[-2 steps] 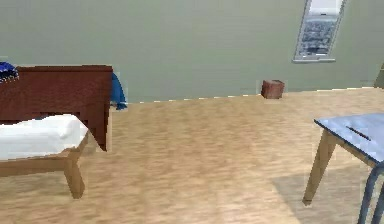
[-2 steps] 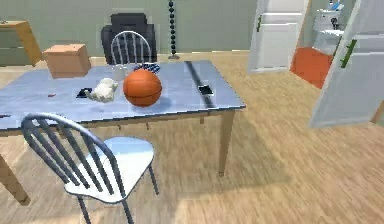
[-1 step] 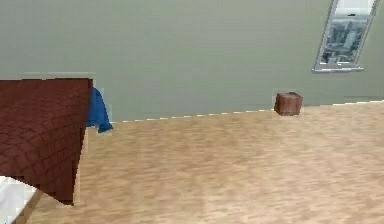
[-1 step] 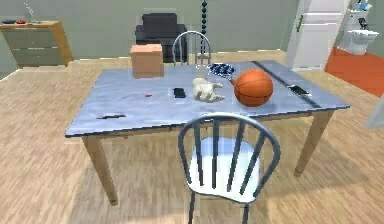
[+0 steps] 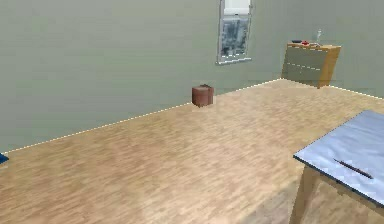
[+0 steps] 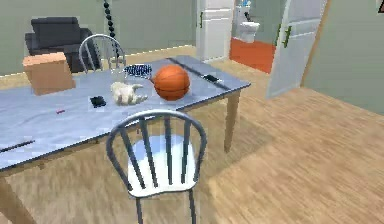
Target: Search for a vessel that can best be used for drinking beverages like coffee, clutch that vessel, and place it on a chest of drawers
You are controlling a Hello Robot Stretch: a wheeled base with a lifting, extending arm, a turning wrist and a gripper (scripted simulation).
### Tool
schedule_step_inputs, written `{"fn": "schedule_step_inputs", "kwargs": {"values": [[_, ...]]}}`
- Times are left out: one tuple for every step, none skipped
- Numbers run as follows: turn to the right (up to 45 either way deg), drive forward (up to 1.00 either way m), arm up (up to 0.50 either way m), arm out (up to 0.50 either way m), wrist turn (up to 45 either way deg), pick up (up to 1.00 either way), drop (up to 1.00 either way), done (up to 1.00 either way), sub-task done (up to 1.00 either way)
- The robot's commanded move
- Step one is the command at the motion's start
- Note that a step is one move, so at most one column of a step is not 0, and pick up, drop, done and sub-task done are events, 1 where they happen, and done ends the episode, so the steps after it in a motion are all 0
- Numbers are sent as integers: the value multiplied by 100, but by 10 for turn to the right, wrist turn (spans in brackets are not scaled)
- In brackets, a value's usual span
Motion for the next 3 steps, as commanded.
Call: {"fn": "schedule_step_inputs", "kwargs": {"values": [[0,100,0,0,0,0,0,0,0],[0,20,0,0,0,0,0,0,0],[450,0,0,0,0,0,0,0,0]]}}
